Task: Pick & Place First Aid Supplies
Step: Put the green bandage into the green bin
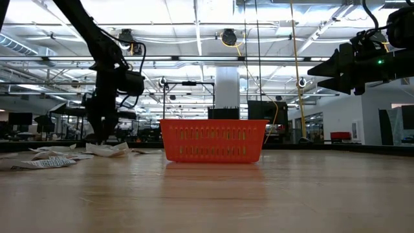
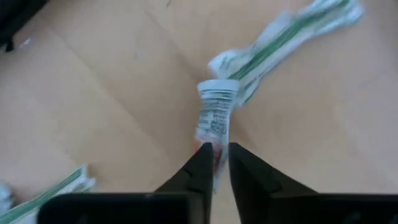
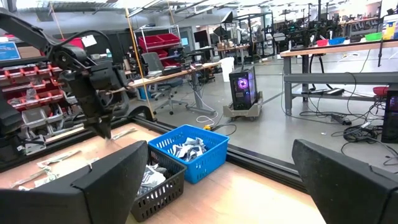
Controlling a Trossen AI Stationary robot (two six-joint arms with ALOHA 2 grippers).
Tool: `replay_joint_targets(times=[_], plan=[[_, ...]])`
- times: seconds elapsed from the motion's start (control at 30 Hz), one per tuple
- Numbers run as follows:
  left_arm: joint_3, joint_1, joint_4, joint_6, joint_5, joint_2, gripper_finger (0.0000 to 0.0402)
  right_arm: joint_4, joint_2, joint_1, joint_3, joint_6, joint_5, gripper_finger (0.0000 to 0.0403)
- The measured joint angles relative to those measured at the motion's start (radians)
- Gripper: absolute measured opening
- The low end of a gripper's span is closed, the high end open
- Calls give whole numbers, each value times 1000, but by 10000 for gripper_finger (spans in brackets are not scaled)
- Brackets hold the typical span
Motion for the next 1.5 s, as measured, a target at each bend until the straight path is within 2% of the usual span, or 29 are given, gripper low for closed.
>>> replay_joint_targets(times=[0.13, 0.37, 0.57, 0.7, 0.87, 1.2, 1.5], plan=[[-6, -2, -8, 60, 29, 0, 101, 0, 0, 0, 0, 0, 0, 393], [4, 14, -10, 204, 76, -5, 210, 0, 0, 0, 0, 0, 0, 393], [15, 48, 46, 396, -71, -8, 256, 0, 0, 0, 0, 0, 0, 393], [15, 64, 116, 578, -136, -8, 260, 0, 0, 0, 0, 0, 0, 393], [13, 82, 158, 745, -221, -8, 243, 0, 0, 0, 0, 0, 0, 393], [-31, 80, 197, 789, -236, -7, 208, 0, 0, 0, 0, 0, 0, 393], [-32, 50, 173, 827, -235, 23, 225, 0, 0, 0, 0, 0, 0, 393]])
